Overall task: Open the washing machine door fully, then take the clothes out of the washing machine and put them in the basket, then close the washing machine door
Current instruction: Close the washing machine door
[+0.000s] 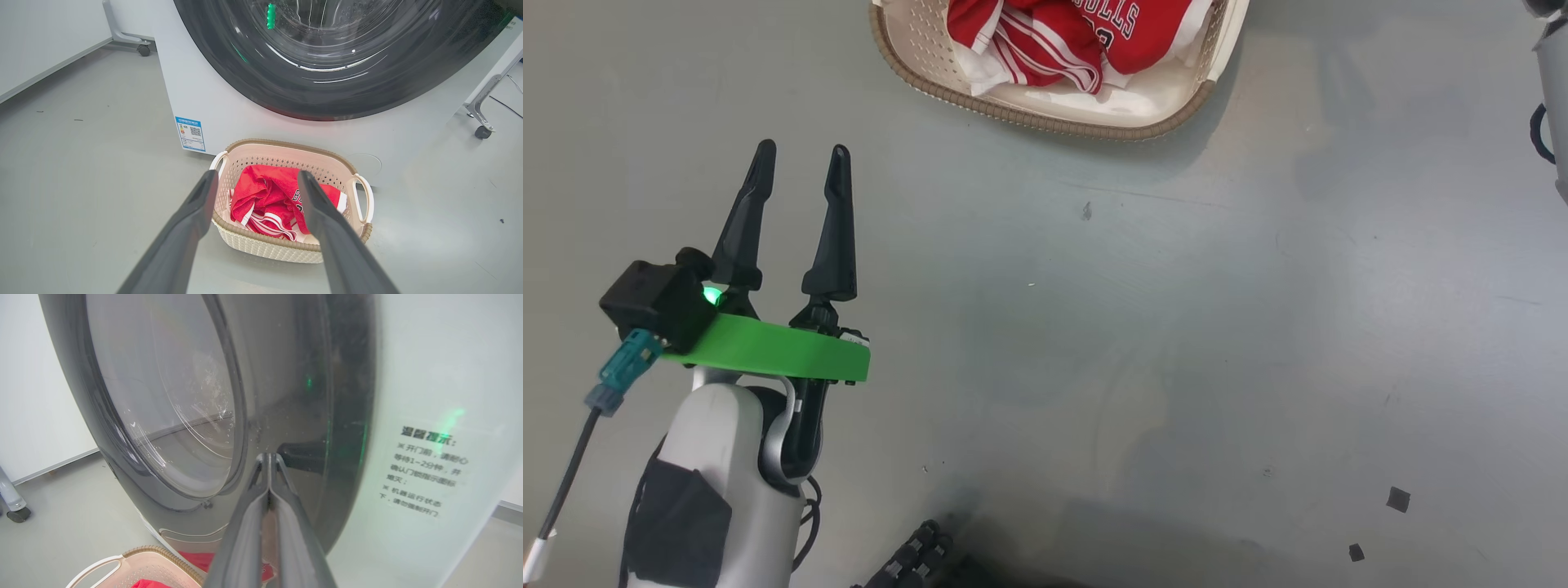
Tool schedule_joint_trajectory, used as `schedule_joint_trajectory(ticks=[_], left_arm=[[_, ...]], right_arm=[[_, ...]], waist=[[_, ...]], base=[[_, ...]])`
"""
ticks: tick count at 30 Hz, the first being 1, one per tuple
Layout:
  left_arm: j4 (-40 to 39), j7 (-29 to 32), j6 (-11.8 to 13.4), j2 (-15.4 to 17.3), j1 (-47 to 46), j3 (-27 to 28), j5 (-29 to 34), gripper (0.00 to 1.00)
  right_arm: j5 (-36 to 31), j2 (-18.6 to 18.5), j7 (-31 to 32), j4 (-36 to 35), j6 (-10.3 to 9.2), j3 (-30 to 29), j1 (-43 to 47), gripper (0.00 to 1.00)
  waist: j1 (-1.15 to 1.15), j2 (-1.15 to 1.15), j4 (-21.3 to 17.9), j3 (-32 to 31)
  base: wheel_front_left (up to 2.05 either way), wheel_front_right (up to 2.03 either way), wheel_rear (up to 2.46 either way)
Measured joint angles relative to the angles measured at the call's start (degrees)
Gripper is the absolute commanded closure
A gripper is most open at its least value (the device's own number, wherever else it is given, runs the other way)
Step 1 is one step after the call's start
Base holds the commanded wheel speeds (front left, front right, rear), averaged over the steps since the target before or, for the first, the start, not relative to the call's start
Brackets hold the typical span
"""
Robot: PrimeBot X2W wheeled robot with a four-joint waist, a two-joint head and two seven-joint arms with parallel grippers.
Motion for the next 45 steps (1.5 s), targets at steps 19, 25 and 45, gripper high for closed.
schedule_joint_trajectory(ticks=[19,25,45], left_arm=[[1.64,0.0,-0.01,1.25,-0.25,2.02,2.01,0.0],[2.4,-0.23,-0.01,2.89,0.71,2.23,3.43,0.0],[5.44,-0.23,-0.01,3.88,7.54,0.16,3.3,0.0]], right_arm=[[0.56,1.47,-4.64,8.02,2.61,3.36,11.79,1.0],[3.18,3.31,-5.16,8.11,3.16,2.74,16.69,1.0],[6.77,5.42,-5.32,-1.56,2.04,-3.8,33.83,1.0]], waist=[[0.0,0.0,-2.49,-8.57],[0.0,0.0,-4.42,-12.75],[-0.01,0.0,-12.22,-27.85]], base=[[0.0,0.0,0.0],[0.0,0.0,0.0],[0.0,0.0,0.0]])
